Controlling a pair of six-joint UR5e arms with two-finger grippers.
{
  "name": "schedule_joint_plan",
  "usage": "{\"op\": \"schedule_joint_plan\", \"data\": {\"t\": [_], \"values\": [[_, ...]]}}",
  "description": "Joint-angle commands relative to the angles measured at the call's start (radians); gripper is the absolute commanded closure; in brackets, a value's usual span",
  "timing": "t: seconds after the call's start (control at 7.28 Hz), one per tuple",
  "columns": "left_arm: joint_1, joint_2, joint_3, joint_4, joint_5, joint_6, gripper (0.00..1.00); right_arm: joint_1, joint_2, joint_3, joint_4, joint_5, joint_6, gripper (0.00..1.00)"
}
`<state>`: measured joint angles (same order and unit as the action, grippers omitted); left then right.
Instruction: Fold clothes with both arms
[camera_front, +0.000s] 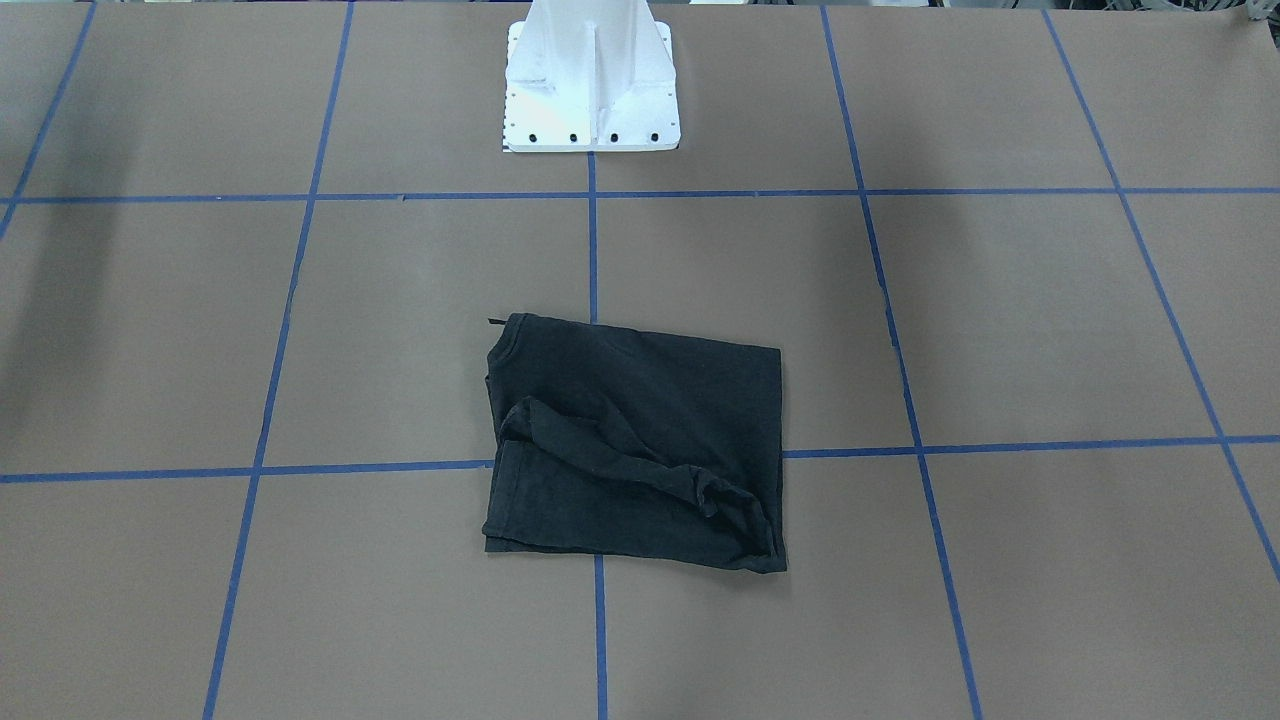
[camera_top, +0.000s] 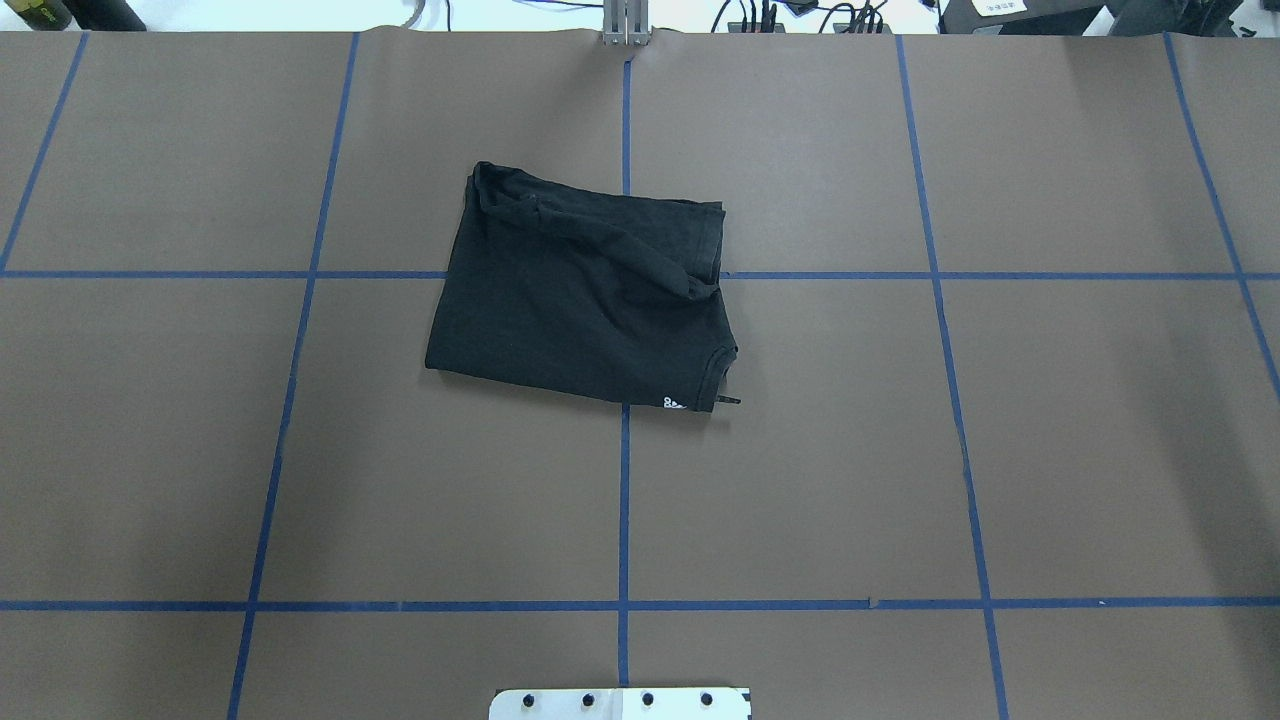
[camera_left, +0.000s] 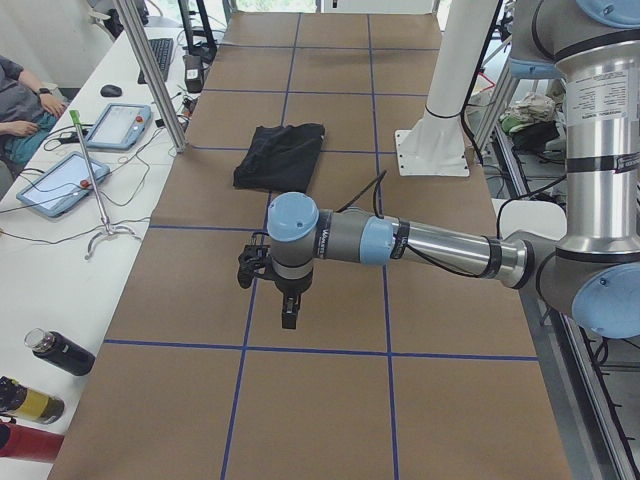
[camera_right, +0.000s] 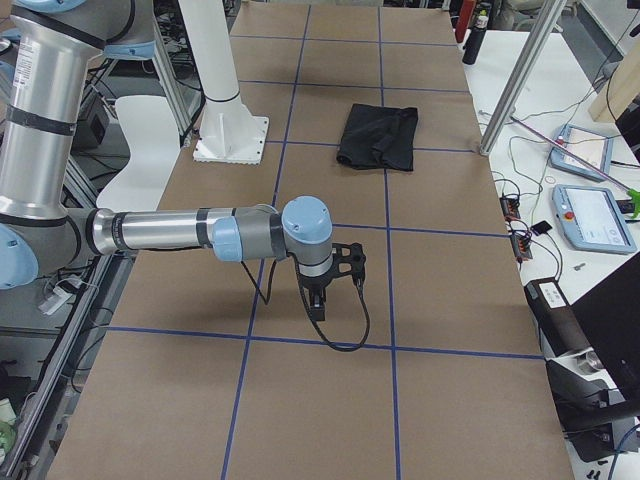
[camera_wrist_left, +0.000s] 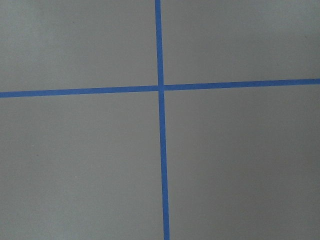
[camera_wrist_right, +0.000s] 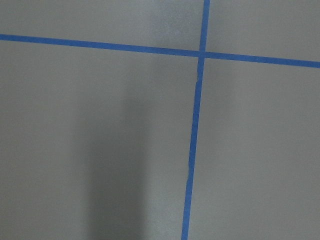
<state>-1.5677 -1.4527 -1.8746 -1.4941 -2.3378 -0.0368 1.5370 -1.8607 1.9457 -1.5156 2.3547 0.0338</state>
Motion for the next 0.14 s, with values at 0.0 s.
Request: {"op": "schedule_joint_plan", "data": {"t": [0.0], "values": [[0.0,0.0,0.0,0.0,0.0,0.0,0.0,0.0,-0.002,-0.001,0.0,-0.002,0.0,0.0]]}}
